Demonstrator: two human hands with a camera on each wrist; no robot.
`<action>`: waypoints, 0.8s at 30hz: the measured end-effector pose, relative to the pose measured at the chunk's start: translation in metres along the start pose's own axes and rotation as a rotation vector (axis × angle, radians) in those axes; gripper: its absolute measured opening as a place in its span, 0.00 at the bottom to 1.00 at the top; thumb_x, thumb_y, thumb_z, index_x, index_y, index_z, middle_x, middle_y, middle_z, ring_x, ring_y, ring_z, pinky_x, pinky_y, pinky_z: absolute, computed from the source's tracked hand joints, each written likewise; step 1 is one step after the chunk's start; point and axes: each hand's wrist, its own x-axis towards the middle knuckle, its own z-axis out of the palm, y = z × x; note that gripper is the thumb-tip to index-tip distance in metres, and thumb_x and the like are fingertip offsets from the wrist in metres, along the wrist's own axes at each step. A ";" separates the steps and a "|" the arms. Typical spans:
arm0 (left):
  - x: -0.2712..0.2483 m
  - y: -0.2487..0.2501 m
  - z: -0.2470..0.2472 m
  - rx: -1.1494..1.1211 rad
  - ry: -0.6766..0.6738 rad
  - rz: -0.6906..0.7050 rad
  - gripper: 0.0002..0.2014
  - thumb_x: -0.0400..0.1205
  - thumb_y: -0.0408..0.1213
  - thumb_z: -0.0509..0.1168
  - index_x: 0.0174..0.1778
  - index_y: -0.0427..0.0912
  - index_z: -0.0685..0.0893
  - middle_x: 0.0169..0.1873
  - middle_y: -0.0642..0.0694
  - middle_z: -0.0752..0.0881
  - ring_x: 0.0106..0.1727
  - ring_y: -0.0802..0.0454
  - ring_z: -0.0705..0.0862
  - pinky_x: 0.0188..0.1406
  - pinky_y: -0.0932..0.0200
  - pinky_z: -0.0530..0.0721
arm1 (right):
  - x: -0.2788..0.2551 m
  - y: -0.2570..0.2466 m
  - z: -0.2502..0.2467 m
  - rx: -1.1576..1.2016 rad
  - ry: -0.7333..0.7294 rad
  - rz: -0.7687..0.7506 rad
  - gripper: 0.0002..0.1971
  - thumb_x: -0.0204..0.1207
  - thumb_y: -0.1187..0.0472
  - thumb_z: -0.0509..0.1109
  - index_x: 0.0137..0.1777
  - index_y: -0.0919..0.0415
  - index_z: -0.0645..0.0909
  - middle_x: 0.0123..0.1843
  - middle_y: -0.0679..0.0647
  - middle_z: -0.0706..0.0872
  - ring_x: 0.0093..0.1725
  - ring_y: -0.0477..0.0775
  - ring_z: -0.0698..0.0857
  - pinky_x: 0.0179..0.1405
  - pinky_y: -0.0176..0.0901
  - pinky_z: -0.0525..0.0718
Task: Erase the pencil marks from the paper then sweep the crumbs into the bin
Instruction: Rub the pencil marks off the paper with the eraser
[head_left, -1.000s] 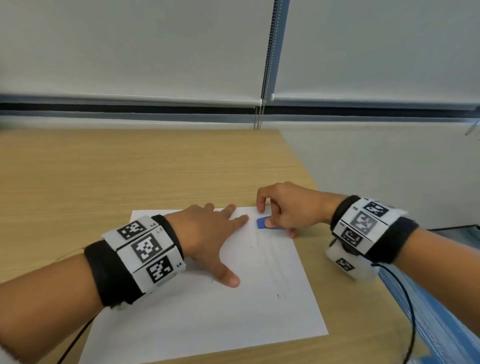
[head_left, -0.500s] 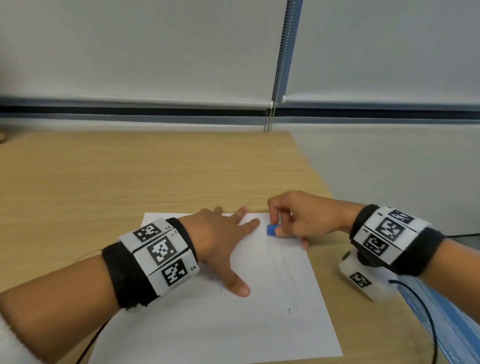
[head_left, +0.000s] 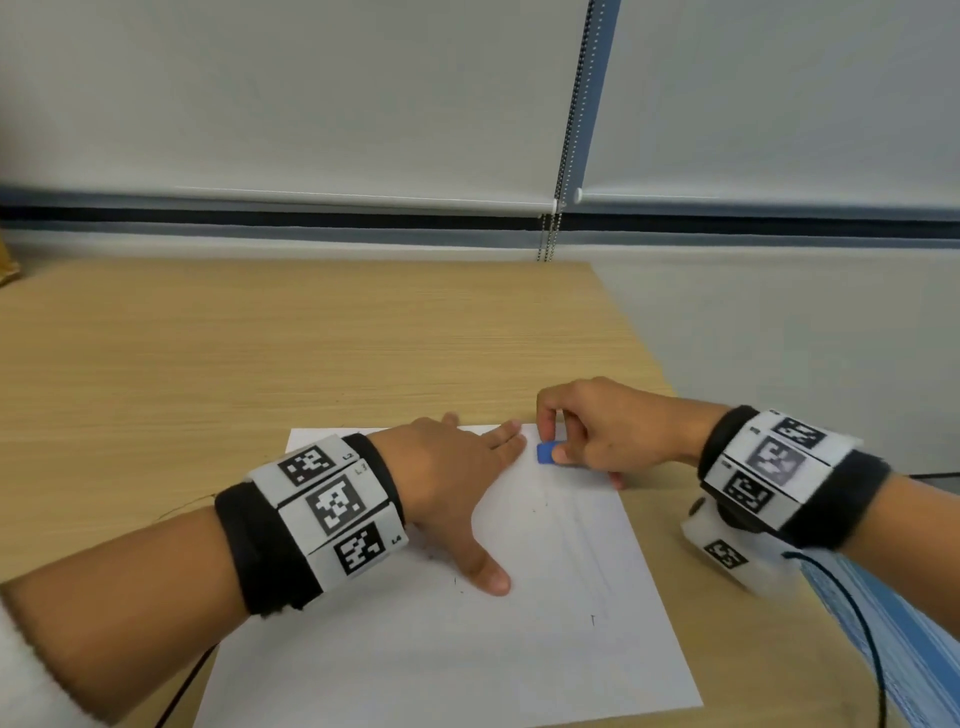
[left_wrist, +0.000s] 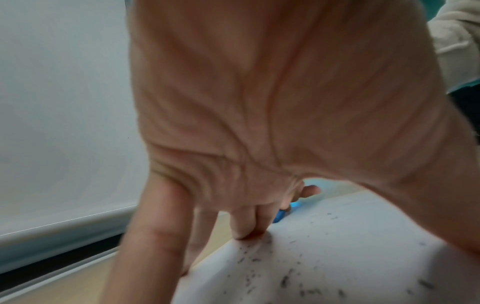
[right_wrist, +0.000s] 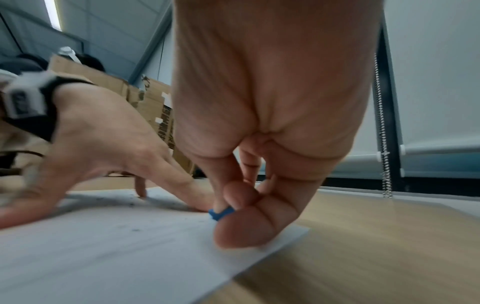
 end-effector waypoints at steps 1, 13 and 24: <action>0.000 0.000 0.000 0.001 -0.002 -0.001 0.64 0.67 0.73 0.69 0.83 0.54 0.30 0.82 0.64 0.32 0.84 0.32 0.42 0.78 0.46 0.63 | 0.003 0.002 -0.002 0.011 0.045 0.015 0.03 0.78 0.63 0.69 0.48 0.57 0.76 0.33 0.53 0.85 0.19 0.51 0.83 0.30 0.53 0.86; 0.001 0.000 -0.002 -0.019 -0.022 -0.002 0.63 0.67 0.71 0.70 0.82 0.58 0.29 0.81 0.64 0.31 0.84 0.33 0.41 0.78 0.44 0.61 | 0.006 0.007 -0.003 0.063 0.049 0.028 0.05 0.78 0.64 0.69 0.43 0.58 0.75 0.32 0.52 0.84 0.21 0.55 0.85 0.30 0.54 0.86; 0.000 0.001 -0.003 -0.008 -0.013 0.003 0.63 0.67 0.71 0.70 0.83 0.59 0.29 0.82 0.61 0.30 0.85 0.34 0.43 0.79 0.45 0.57 | -0.007 -0.004 0.005 0.079 0.011 -0.031 0.04 0.78 0.64 0.70 0.47 0.58 0.77 0.35 0.56 0.81 0.19 0.42 0.80 0.23 0.48 0.84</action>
